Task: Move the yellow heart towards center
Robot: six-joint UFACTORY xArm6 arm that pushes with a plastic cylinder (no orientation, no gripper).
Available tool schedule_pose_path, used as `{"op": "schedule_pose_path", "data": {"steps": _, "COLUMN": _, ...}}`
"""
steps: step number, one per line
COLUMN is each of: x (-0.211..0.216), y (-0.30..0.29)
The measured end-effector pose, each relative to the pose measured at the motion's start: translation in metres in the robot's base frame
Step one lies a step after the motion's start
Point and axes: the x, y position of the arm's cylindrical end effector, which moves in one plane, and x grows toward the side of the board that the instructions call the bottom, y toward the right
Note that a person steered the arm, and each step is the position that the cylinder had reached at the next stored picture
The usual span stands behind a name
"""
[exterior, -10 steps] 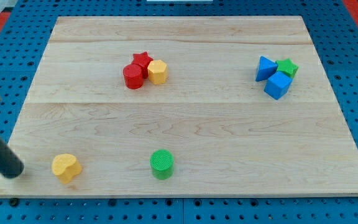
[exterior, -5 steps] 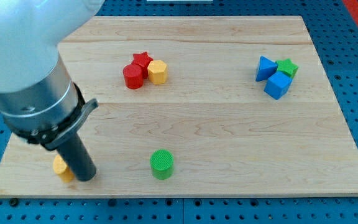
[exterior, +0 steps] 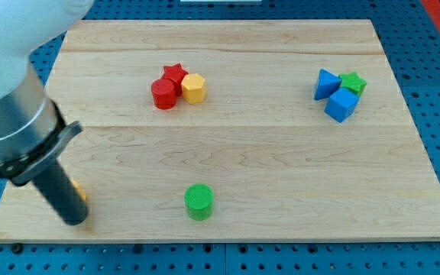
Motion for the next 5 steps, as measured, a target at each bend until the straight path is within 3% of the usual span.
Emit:
{"op": "schedule_pose_path", "data": {"steps": 1, "x": 0.018, "y": -0.030}}
{"op": "schedule_pose_path", "data": {"steps": 2, "x": -0.022, "y": -0.059}}
{"op": "schedule_pose_path", "data": {"steps": 3, "x": -0.050, "y": -0.041}}
{"op": "schedule_pose_path", "data": {"steps": 5, "x": -0.027, "y": -0.019}}
